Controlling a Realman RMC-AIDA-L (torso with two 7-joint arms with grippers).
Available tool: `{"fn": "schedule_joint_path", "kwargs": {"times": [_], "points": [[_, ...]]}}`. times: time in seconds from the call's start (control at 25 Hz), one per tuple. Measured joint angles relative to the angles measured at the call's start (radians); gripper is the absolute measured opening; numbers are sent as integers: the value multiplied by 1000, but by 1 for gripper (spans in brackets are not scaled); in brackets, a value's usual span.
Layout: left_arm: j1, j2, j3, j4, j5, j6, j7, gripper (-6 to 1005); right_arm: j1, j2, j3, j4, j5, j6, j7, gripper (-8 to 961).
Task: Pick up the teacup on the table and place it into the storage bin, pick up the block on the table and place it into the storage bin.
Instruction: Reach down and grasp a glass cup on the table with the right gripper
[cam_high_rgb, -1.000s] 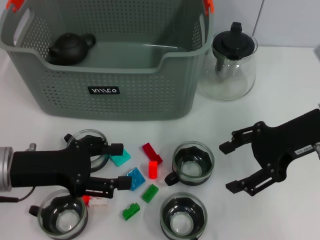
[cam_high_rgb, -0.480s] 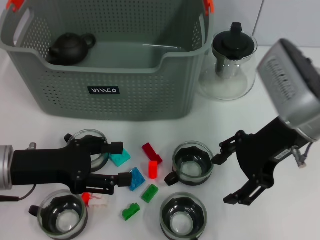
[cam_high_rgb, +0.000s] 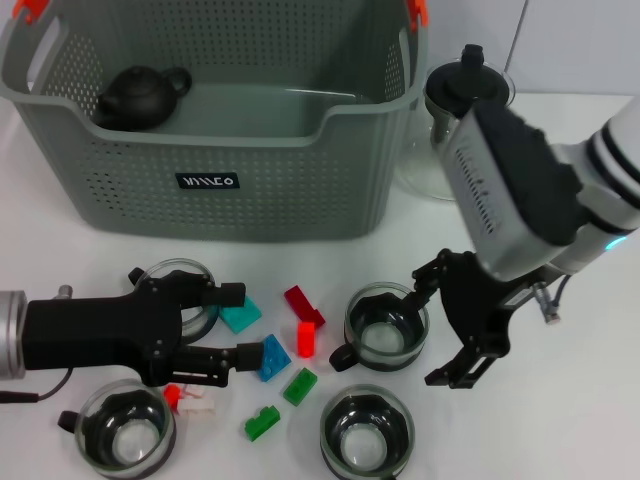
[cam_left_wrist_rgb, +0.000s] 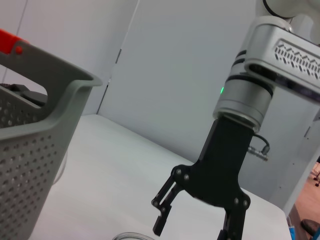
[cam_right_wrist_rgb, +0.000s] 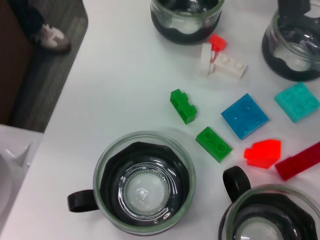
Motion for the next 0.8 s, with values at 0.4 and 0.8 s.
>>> {"fn": "schedule_joint_path", "kwargs": {"times": [0.4,0.8], "points": [[4,1,-10,-9,0,-2,5,914,-6,8,-216,8,3,143,24,877],[12,2,-10,-9,0,-2,6,911,-29,7,-322,9,1,236,61,841]]}}
